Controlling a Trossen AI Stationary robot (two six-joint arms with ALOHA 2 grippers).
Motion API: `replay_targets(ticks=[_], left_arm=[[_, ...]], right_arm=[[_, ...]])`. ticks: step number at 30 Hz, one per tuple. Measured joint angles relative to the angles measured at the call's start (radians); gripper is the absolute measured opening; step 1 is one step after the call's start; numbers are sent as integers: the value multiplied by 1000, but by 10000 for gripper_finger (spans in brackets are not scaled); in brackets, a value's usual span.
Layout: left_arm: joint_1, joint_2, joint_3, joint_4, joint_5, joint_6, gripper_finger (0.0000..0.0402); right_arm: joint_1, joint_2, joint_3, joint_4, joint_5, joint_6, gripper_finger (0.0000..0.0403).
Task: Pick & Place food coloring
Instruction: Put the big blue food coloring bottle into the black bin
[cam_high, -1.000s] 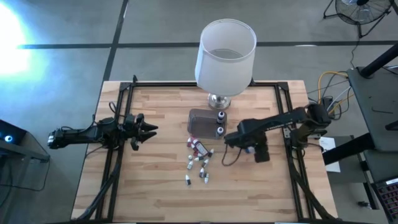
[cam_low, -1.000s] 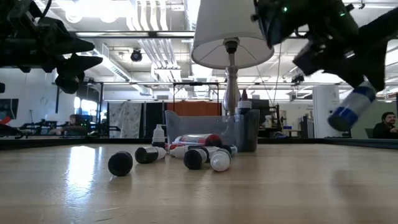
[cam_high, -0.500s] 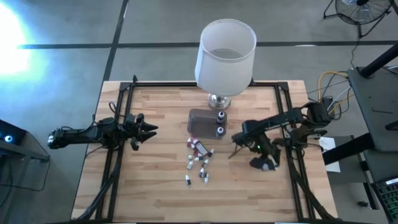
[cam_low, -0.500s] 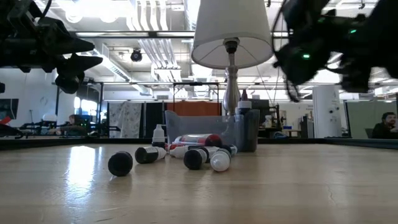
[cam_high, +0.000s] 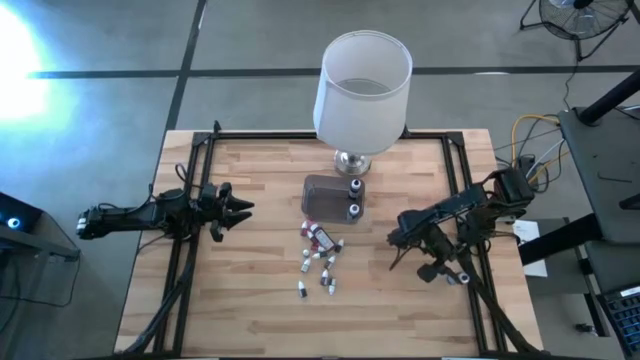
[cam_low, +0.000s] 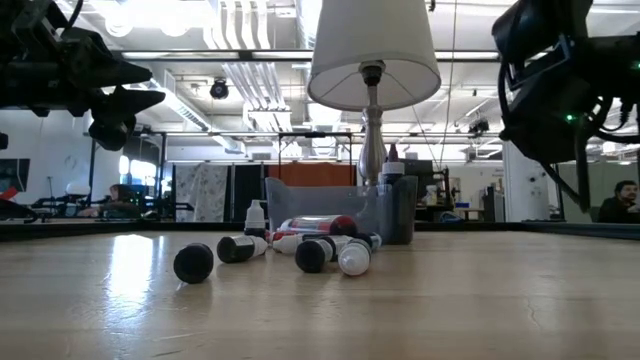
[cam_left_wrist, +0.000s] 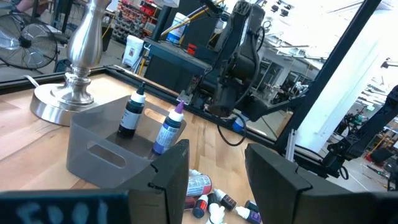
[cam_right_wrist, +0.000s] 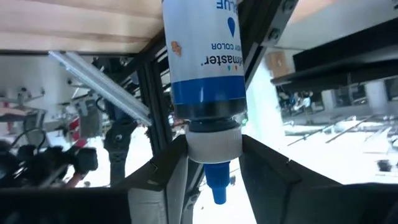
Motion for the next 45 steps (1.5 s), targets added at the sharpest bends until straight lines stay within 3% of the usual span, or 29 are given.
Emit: replay_targets(ticks=[13,25,28,32,38,45], left_arm=[[0,0,0,0,0,0,135],[0,0,0,0,0,0,135],[0,0,0,0,0,0,135],[0,0,0,0,0,0,135],[0,0,0,0,0,0,135],[0,0,0,0,0,0,135]], right_arm=[[-1,3,-6,118,-88,99,137],[-1,3,-7,143,-85,121,139],[-1,2,-5,143,-39,95,139],[16,-23,58,126,131,70,139],[42,-141,138,164,321,240,139],[88,-291,94,273,329,509,139]])
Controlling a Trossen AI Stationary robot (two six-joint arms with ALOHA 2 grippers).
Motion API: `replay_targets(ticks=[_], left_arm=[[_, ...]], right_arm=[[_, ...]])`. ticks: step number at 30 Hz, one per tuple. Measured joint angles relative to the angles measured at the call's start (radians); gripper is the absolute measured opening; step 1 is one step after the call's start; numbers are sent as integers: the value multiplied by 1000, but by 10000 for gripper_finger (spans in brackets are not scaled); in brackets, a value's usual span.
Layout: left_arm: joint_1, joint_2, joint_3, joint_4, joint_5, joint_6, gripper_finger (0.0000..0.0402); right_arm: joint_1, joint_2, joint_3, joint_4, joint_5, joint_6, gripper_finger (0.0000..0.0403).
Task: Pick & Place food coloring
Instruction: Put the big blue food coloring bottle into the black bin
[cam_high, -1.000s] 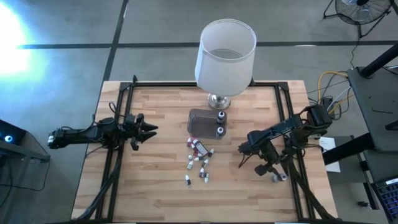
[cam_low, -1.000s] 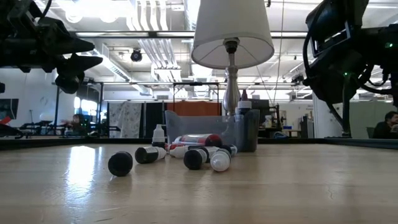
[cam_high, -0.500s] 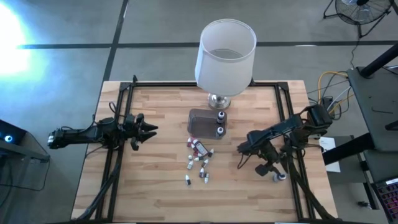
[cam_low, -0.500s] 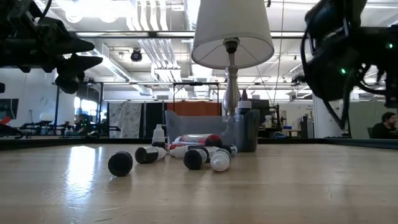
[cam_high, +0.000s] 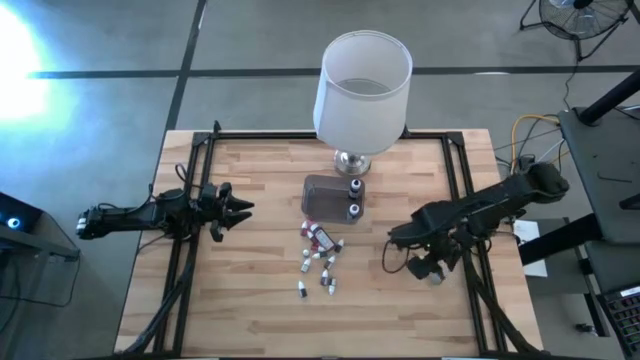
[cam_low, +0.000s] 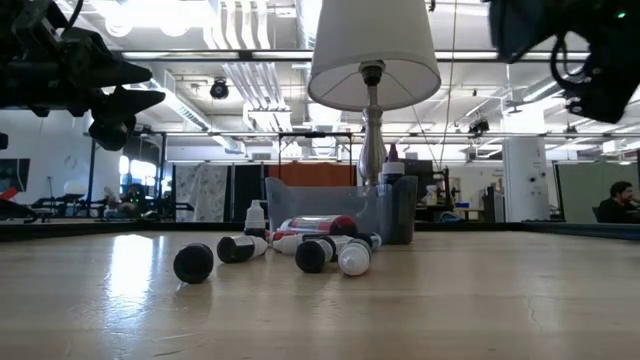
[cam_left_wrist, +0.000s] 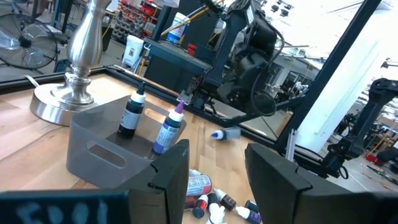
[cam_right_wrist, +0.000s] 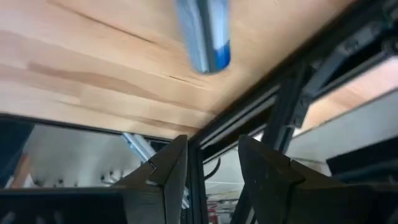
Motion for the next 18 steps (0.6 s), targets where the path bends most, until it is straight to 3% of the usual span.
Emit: replay_targets(ticks=[5,12,18], left_arm=[[0,0,0,0,0,0,135],[0,0,0,0,0,0,135],[0,0,0,0,0,0,135]], right_arm=[[74,-46,-44,7,34,88,139],[127,-74,-14,199,355,144,139],[57,-3,-59,404,375,54,158]])
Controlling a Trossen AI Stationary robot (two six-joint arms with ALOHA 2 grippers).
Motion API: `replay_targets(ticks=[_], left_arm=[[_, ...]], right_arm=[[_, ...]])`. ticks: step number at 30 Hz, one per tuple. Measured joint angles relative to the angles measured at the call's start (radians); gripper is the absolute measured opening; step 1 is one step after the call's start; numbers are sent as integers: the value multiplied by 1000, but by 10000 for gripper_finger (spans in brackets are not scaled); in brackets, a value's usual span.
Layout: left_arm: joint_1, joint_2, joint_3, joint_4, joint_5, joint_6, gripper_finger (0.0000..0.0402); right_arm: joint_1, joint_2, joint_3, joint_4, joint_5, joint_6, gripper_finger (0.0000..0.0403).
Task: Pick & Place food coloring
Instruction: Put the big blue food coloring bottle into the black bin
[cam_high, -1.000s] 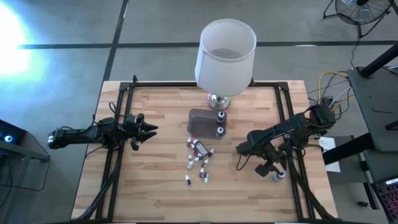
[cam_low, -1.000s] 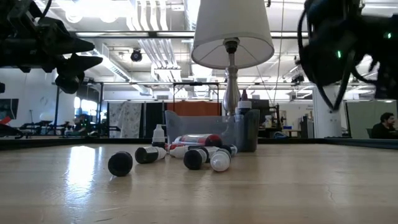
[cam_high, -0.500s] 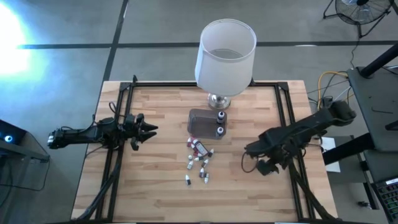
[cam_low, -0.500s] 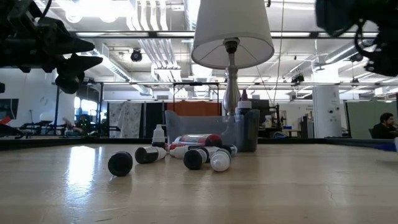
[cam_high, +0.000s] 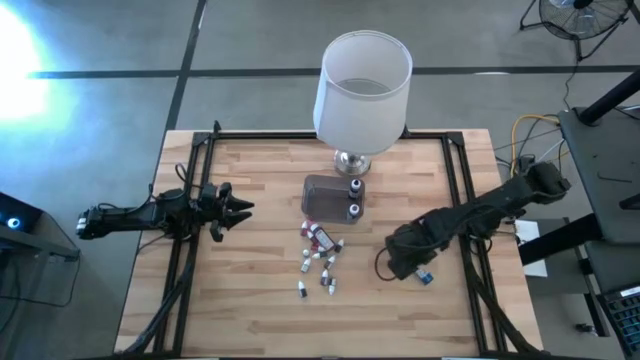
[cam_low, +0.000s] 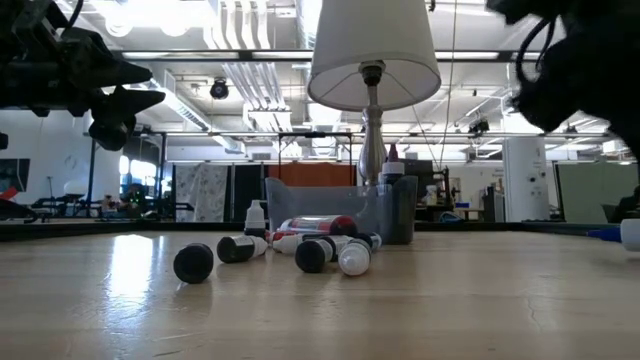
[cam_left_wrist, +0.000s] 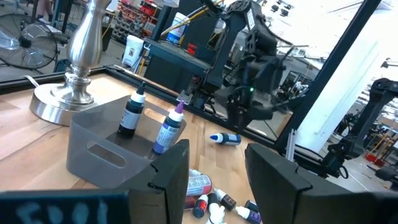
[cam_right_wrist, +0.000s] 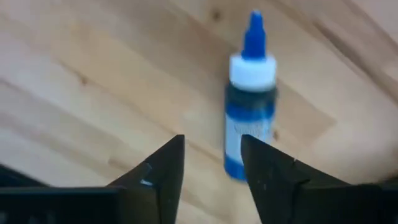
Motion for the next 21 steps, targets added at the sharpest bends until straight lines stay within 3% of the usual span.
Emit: replay_targets(ticks=[12,16,21], left_arm=[[0,0,0,0,0,0,135],[0,0,0,0,0,0,135],[0,0,0,0,0,0,135]], right_arm=[[-38,147,-2,-35,86,-174,295],[-51,191,-2,12,71,-235,300],[-57,239,-2,23,46,-261,262]])
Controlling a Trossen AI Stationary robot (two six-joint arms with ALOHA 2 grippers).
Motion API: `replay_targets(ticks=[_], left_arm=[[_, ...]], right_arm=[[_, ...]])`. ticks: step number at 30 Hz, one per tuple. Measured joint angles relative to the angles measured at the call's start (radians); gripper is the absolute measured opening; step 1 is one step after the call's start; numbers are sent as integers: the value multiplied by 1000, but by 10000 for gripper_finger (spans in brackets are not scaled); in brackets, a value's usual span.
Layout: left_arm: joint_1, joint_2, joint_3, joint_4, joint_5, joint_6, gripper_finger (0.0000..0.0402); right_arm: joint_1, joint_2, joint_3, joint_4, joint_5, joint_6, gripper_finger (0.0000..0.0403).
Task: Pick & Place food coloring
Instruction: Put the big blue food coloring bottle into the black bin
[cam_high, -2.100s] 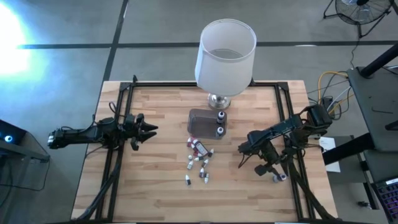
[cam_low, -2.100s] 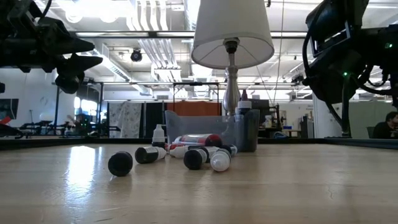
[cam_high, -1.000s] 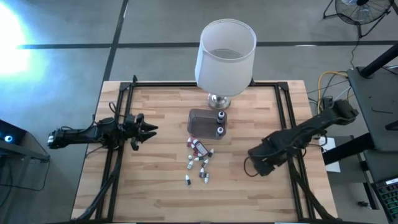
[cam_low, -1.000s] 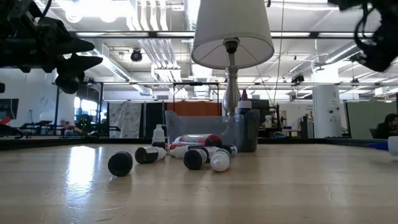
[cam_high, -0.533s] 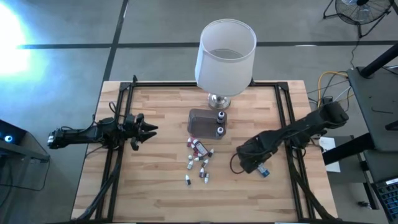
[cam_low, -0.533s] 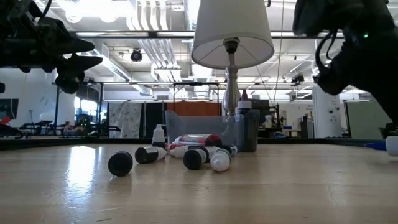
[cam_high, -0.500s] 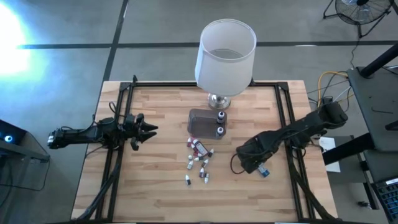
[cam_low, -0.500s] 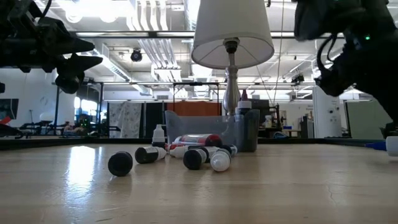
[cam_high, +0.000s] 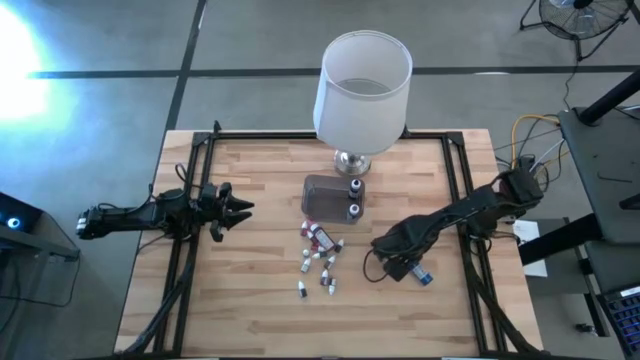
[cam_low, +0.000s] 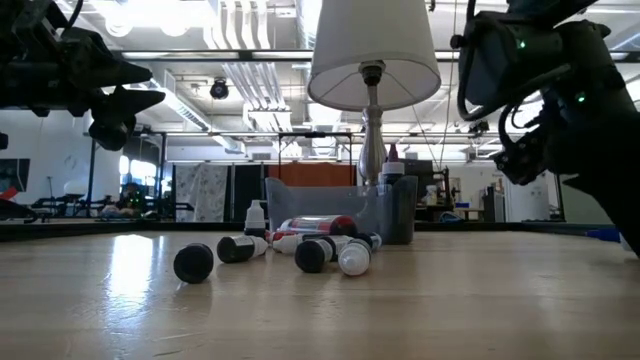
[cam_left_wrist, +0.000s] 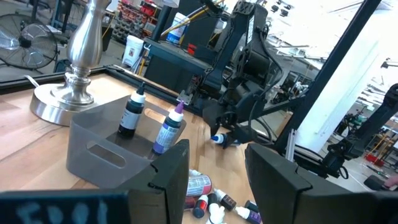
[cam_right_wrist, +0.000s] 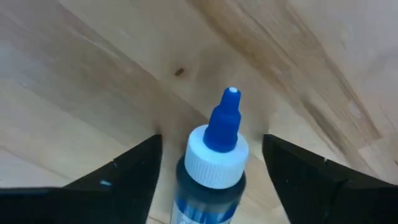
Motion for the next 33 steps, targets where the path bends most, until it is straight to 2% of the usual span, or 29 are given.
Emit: replay_targets(ticks=[8,12,19,23,26,29,31,33], left_arm=[[0,0,0,0,0,0,135],[0,0,0,0,0,0,135],[0,0,0,0,0,0,135],[0,0,0,0,0,0,135],[0,0,0,0,0,0,135],[0,0,0,0,0,0,135],[0,0,0,0,0,0,135],[0,0,0,0,0,0,135]], right_arm=[[-5,2,1,10,22,4,183],[-11,2,1,11,28,17,171],[-16,2,1,12,27,19,171],[-22,-6,0,15,34,25,142],[-25,-34,2,13,70,49,107],[-25,-81,19,16,124,83,105],[-23,-118,32,15,195,111,105],[-9,-164,55,22,317,124,105]])
